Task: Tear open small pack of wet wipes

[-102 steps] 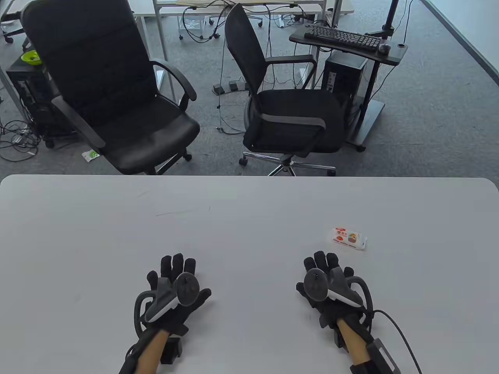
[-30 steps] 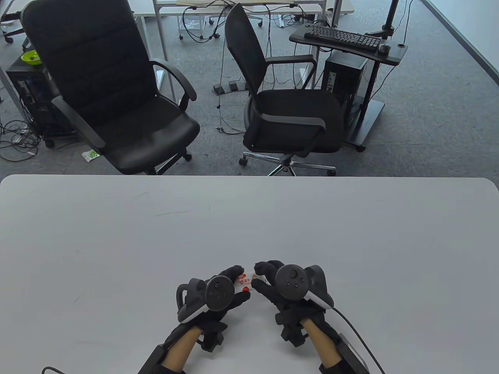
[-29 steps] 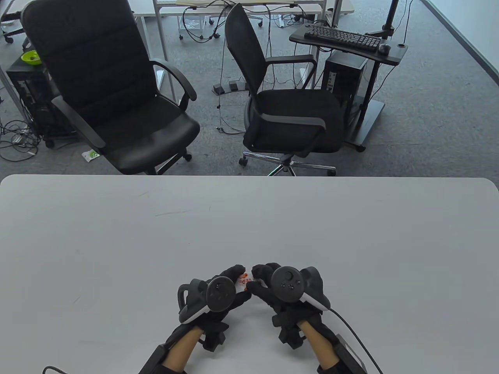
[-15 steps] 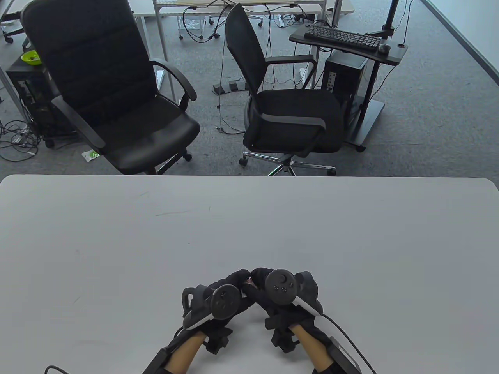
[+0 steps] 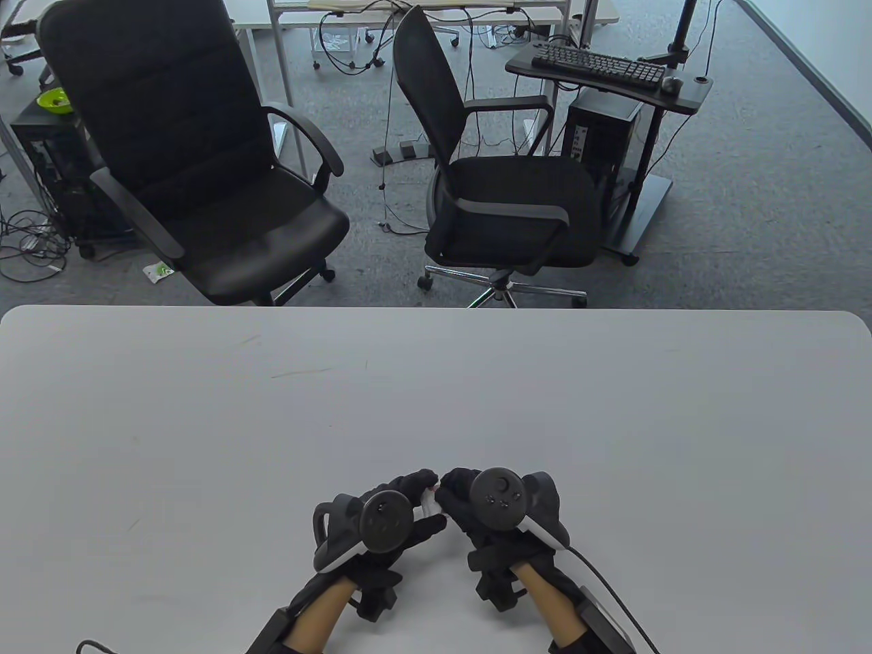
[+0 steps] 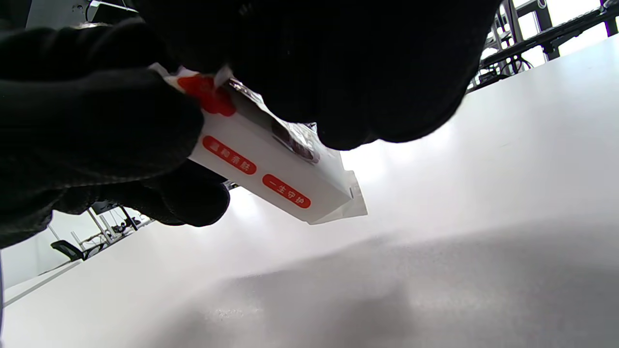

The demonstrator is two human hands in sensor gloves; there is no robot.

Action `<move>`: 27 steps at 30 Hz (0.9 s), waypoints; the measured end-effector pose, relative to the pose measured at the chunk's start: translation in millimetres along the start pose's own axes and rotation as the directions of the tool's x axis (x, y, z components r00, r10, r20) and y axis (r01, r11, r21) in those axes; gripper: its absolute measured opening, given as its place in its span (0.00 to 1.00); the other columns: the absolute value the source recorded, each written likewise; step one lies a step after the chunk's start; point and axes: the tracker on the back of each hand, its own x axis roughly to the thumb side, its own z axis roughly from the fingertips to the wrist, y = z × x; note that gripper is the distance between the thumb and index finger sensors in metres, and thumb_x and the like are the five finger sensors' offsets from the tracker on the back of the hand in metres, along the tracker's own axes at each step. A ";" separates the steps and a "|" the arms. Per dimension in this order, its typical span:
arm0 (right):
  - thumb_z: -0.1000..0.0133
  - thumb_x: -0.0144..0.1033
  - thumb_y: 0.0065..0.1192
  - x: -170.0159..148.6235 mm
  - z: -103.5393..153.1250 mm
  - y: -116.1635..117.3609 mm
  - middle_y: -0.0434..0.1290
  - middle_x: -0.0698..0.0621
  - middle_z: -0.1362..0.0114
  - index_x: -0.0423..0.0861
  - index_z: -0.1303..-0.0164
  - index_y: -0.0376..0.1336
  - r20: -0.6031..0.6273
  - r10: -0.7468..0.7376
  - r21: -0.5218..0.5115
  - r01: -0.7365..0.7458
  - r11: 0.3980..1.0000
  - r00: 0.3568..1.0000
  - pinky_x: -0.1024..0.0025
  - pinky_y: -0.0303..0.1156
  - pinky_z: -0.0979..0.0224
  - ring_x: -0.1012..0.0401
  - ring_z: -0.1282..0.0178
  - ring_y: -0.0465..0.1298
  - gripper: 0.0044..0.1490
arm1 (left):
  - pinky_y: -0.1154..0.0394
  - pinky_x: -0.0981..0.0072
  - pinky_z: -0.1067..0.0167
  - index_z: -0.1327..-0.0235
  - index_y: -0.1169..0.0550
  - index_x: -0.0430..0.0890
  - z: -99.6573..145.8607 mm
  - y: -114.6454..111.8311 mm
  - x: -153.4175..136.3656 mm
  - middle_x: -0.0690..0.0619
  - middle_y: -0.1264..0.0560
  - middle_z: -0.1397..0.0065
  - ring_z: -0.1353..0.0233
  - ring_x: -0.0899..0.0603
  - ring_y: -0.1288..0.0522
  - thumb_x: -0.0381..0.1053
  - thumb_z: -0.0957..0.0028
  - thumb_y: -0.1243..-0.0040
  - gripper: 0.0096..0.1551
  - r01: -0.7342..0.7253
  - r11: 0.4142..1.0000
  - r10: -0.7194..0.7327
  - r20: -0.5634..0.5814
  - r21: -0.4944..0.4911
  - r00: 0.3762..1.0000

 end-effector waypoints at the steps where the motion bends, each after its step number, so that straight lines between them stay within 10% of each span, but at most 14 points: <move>1: 0.33 0.42 0.56 -0.7 0.1 -1.0 0.77 0.46 0.37 0.44 0.36 0.64 -0.001 0.006 -0.003 -0.006 1.000 1.000 0.55 0.81 0.44 0.47 0.42 0.81 0.21 | 0.25 0.39 0.33 0.26 0.34 0.53 0.3 0.7 -0.5 0.48 0.24 0.31 0.37 0.42 0.17 0.67 0.52 0.38 0.41 -0.001 1.000 0.001 -0.001 0.004 1.000; 27: 0.32 0.44 0.52 -40.7 0.0 -15.9 0.76 0.45 0.34 0.45 0.34 0.63 -0.059 -0.050 0.032 0.052 0.998 0.997 0.49 0.78 0.39 0.44 0.36 0.78 0.21 | 0.27 0.36 0.31 0.26 0.34 0.55 6.8 11.3 -18.2 0.46 0.27 0.27 0.33 0.40 0.19 0.68 0.51 0.39 0.40 -0.022 1.000 0.021 -0.064 -0.010 0.998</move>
